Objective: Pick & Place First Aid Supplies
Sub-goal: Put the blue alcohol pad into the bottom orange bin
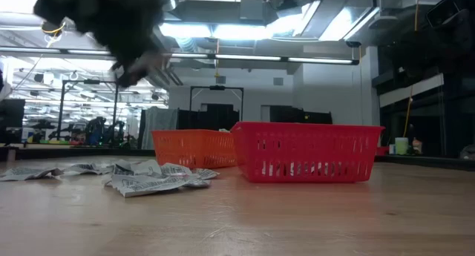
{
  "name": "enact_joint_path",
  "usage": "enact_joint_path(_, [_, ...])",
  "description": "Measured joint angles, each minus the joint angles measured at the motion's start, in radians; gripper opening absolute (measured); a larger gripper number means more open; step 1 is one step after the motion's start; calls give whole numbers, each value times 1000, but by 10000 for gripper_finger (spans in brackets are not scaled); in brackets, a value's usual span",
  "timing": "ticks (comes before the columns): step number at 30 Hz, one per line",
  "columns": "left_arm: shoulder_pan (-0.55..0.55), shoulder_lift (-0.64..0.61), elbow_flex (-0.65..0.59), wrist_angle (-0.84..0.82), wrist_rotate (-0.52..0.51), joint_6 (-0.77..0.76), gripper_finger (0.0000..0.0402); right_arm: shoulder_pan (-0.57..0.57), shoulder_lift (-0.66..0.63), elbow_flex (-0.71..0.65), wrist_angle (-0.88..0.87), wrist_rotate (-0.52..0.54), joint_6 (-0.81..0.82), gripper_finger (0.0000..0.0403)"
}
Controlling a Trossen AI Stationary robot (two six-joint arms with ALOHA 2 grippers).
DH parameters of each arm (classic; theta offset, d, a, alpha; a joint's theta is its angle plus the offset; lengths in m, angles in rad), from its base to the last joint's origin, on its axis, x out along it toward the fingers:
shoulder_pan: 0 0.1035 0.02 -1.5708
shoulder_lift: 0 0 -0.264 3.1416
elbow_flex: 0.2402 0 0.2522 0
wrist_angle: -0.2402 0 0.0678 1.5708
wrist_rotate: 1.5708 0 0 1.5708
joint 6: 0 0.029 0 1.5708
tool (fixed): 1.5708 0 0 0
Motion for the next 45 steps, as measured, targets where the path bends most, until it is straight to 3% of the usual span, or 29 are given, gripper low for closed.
enact_joint_path(8, [23,-16,2,583,98,1,3,0,0,0,0,0,0,163])
enact_joint_path(18, [8,-16,2,1075,319,-15,3,0,0,0,0,0,0,163])
enact_joint_path(25, [-37,-16,2,1413,484,135,3,0,0,0,0,0,0,163])
enact_joint_path(35, [-90,-16,2,1489,670,331,3,0,0,0,0,0,0,163])
enact_joint_path(41, [-99,-16,2,1488,670,357,4,0,0,0,0,0,0,163])
enact_joint_path(45, [-82,-16,2,1433,579,293,4,0,0,0,0,0,0,163])
